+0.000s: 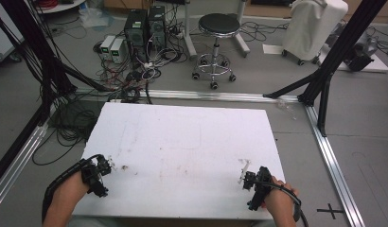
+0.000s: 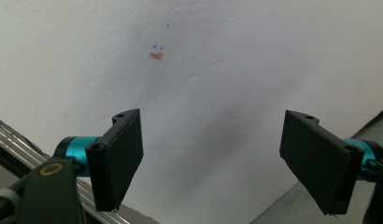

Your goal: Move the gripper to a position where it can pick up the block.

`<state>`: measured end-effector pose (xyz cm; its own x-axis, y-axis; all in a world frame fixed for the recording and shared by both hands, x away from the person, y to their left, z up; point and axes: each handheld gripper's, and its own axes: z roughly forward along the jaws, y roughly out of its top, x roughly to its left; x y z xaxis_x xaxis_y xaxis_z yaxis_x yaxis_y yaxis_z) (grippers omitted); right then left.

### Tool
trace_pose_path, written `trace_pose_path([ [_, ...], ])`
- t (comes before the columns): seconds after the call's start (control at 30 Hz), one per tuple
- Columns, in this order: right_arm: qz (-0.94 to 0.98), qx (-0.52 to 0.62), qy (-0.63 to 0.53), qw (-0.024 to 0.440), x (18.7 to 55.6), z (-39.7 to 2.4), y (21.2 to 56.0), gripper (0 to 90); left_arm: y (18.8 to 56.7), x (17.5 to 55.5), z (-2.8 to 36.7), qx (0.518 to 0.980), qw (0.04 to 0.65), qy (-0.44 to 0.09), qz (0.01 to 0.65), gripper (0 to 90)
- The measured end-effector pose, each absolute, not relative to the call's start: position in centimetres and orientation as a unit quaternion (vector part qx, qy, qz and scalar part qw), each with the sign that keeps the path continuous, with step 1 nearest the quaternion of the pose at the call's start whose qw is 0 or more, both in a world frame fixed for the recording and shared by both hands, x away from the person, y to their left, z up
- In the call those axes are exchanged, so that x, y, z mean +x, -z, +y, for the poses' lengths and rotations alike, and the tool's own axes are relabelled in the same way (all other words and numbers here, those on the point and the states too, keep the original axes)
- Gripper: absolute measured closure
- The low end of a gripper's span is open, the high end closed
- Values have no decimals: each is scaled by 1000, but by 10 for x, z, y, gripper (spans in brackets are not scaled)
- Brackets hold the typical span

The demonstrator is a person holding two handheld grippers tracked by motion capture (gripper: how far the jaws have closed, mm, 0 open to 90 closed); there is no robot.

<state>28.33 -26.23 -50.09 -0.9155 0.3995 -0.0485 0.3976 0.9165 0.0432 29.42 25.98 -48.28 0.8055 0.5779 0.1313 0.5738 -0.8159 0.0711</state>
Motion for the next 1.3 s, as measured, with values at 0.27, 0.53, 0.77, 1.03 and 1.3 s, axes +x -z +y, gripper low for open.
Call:
trace_pose_path([
  [0.27, 978, 204, -18, 34, 283, -263, 498, 16, 482, 294, 260, 951, 17, -73, 301, 218],
  [0.53, 979, 200, -20, 32, 283, -262, 498, 16, 481, 294, 260, 950, 17, -76, 304, 218],
  [0.77, 978, 204, -30, 37, 283, -265, 495, 15, 480, 293, 259, 950, 21, -72, 303, 218],
  [1.03, 980, 188, -50, 44, 284, -272, 492, 16, 480, 292, 261, 950, 23, -73, 304, 218],
  [1.3, 988, 133, -73, 36, 286, -281, 486, 16, 479, 293, 261, 950, 27, -73, 303, 218],
])
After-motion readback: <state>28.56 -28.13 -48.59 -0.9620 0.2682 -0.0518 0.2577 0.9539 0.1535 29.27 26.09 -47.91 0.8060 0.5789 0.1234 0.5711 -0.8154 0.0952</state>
